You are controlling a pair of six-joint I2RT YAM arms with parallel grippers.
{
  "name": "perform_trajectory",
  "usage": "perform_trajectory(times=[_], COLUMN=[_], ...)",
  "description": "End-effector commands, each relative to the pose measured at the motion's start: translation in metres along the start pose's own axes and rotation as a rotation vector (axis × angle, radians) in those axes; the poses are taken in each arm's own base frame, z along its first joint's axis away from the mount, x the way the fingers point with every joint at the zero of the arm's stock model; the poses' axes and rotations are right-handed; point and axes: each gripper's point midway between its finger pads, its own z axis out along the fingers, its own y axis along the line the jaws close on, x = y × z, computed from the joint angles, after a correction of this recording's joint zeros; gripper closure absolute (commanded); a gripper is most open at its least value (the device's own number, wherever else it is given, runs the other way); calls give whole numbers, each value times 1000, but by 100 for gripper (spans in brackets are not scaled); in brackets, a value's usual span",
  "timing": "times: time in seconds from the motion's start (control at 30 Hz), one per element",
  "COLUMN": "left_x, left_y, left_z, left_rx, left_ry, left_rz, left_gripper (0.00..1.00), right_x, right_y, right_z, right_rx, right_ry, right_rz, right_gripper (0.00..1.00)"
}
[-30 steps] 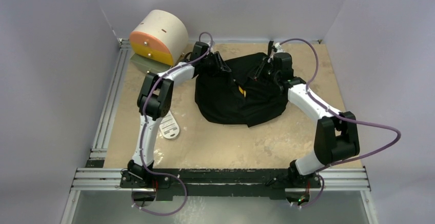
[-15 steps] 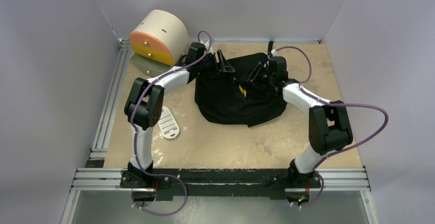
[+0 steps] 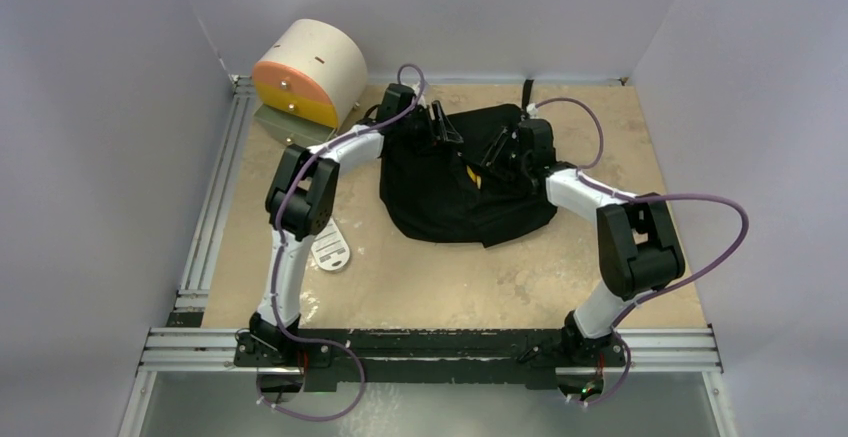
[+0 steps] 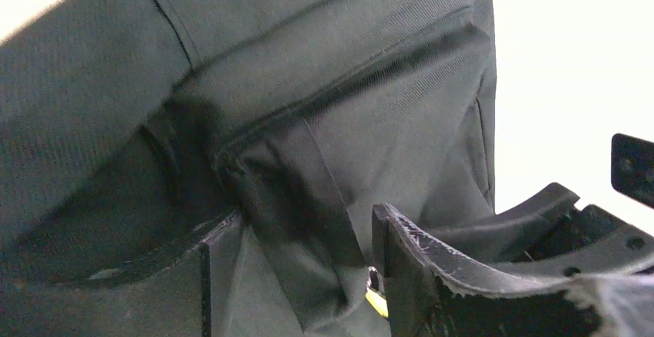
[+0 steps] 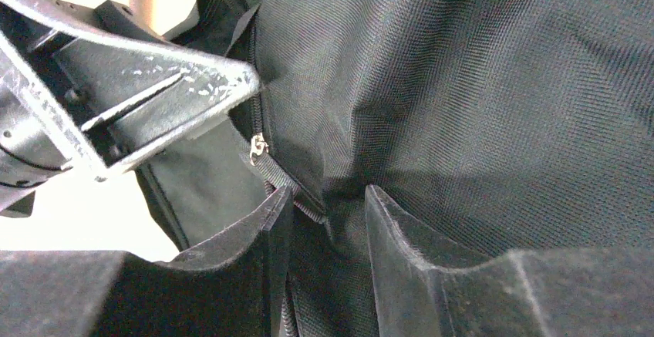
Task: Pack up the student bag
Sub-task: Zip the student bag at the center of the board.
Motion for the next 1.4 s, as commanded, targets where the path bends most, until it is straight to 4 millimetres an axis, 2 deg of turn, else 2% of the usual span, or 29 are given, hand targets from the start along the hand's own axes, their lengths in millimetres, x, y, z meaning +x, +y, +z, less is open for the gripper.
perform_trajectory(times=[0.0,0.17,0.3,0.5,0.67,0.87,1.13,1.2,1.37], left_x=[-27,-30,-38,-62,-74,-73,-71,-71,-70], left_y=[-7,2,0,2,2,3,2,1,1], left_z=[5,6,-4,-19,-24,-24,-25,-26,-27], left_rx=[14,-2,14,77,111,115,117,118,120], left_ry=[-38,-36,-47,-27,-6,8,12,12,15], left_rz=[50,53,38,-81,-134,-138,-136,-133,-128], left_gripper=[46,68,100,100,100,100,100,100,100], right_x=[-3,-5,-3,4,7,21,61,58,48], right_y=[-34,-38,-30,-10,6,29,31,37,68], right_z=[3,4,-1,-13,-25,-40,-28,-29,-40], right_rx=[140,185,175,134,61,-111,-228,-240,-337], right_ry=[-64,-101,-139,-186,-215,-198,-18,-19,-58], right_rz=[-82,-156,-228,-355,-443,-605,-665,-657,-656], right_gripper=[59,71,80,89,89,88,86,83,80])
